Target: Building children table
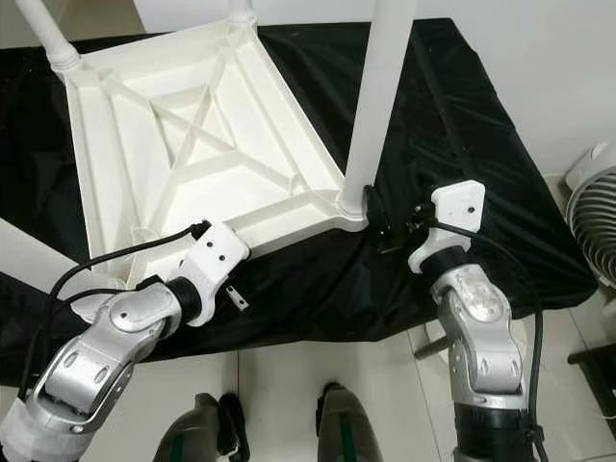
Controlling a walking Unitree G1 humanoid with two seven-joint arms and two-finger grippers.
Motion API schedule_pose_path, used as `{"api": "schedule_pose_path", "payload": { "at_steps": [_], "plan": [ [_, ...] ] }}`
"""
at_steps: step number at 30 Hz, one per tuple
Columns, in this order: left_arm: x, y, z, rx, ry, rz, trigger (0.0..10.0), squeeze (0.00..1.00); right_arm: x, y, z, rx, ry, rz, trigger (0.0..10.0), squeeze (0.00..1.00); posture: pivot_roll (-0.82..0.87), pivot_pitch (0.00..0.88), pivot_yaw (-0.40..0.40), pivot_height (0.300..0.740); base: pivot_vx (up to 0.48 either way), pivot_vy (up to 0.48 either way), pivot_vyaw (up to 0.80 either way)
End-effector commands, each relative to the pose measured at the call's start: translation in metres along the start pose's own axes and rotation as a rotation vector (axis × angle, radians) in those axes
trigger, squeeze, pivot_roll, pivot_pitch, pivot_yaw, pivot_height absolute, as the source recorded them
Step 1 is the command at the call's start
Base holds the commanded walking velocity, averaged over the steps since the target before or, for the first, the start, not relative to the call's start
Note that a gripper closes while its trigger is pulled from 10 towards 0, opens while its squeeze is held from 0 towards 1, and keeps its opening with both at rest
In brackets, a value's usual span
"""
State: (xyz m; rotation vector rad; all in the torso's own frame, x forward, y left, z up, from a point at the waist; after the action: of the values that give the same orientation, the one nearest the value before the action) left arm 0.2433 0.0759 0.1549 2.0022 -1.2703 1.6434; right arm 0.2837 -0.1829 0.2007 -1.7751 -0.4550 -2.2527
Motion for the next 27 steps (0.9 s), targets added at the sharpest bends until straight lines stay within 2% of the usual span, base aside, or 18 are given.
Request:
{"api": "schedule_pose_path", "payload": {
  "at_steps": [1, 6, 11, 17, 22, 27],
  "plan": [
    [-0.006, 0.01, 0.0, -0.074, -0.026, -0.022, 10.0, 0.0, 0.0, -0.016, 0.015, 0.096, 0.022, 0.023, 10.0, 0.0, -0.11, 0.161, 0.041, 0.74, 0.0, 0.0, 0.0],
    [-0.007, 0.008, 0.0, -0.064, -0.034, -0.02, 10.0, 0.0, -0.002, -0.015, 0.022, 0.13, 0.017, 0.023, 10.0, 0.0, -0.11, 0.16, 0.038, 0.74, 0.0, 0.0, 0.0],
    [-0.006, 0.002, 0.002, -0.028, -0.037, -0.022, 10.0, 0.0, -0.007, -0.023, 0.032, 0.245, -0.009, 0.033, 10.0, 0.0, -0.1, 0.16, 0.031, 0.74, 0.0, 0.0, 0.0],
    [-0.003, -0.002, 0.003, 0.003, -0.029, -0.027, 10.0, 0.0, -0.013, -0.026, 0.04, 0.329, -0.042, 0.044, 10.0, 0.0, -0.08, 0.156, 0.028, 0.74, 0.0, 0.0, 0.0],
    [-0.002, -0.004, 0.002, 0.008, -0.029, -0.022, 10.0, 0.0, -0.017, -0.032, 0.038, 0.421, -0.056, 0.027, 10.0, 0.0, -0.07, 0.154, 0.03, 0.74, 0.0, 0.0, 0.0],
    [-0.001, -0.006, 0.002, 0.011, -0.027, -0.021, 10.0, 0.0, -0.02, -0.025, 0.041, 0.367, -0.053, 0.006, 10.0, 0.0, -0.07, 0.154, 0.031, 0.74, 0.0, 0.0, 0.0]
  ]
}}
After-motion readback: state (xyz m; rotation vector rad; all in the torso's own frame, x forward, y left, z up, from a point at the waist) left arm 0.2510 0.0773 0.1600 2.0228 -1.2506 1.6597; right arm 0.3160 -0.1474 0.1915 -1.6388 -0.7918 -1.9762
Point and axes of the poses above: a point about 5 cm out from each wrist's last joint towards the gripper, its own z axis pointing out of the wrist towards the gripper, its own x axis along the axis of the wrist's last joint, y = z × x, the point moved 1 cm from there along z, pointing out of the wrist towards the gripper, and after that the axes turned 6 degrees about z, right-handed, at the moved point
